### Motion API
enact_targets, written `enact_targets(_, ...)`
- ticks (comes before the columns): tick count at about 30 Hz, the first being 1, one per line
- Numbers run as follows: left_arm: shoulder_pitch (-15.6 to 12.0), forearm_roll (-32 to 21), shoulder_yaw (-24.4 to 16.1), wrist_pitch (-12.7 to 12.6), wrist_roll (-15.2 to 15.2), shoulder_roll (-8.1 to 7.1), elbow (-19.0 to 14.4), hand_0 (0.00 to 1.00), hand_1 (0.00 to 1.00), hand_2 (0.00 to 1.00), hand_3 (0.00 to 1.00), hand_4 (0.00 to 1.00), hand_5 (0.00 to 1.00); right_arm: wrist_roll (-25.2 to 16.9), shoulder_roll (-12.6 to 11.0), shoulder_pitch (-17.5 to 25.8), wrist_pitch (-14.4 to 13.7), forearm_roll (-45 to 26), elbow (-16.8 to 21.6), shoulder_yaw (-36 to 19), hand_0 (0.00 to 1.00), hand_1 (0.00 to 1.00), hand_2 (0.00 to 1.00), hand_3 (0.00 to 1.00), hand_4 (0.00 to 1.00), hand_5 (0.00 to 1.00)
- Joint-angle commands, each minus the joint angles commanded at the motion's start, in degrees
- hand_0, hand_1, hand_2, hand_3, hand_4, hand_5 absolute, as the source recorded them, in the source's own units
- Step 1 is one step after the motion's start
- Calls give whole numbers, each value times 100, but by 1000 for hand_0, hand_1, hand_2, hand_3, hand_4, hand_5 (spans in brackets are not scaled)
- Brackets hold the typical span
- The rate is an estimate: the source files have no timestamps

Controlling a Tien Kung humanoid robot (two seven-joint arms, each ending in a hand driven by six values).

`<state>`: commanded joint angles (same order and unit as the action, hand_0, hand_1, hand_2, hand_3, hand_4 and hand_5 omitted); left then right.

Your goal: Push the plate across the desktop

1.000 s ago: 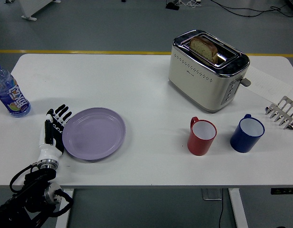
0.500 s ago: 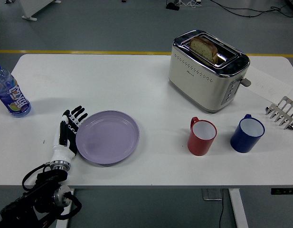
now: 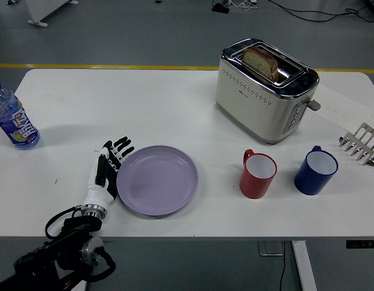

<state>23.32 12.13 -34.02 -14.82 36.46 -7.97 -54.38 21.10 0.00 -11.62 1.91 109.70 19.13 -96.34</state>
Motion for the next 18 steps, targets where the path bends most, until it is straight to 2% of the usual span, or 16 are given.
enact_targets(10, 279, -235, 590, 6, 17, 17, -13, 712, 751, 782, 687, 416, 998, -28, 0, -29, 0, 1, -10, 0, 571, 534, 614, 599, 98, 570)
enact_targets(18, 414, -330, 784, 2, 31, 65, 0, 713, 752, 783, 687, 416, 998, -39, 0, -43, -1, -4, -13, 5, 571, 533, 614, 599, 98, 569)
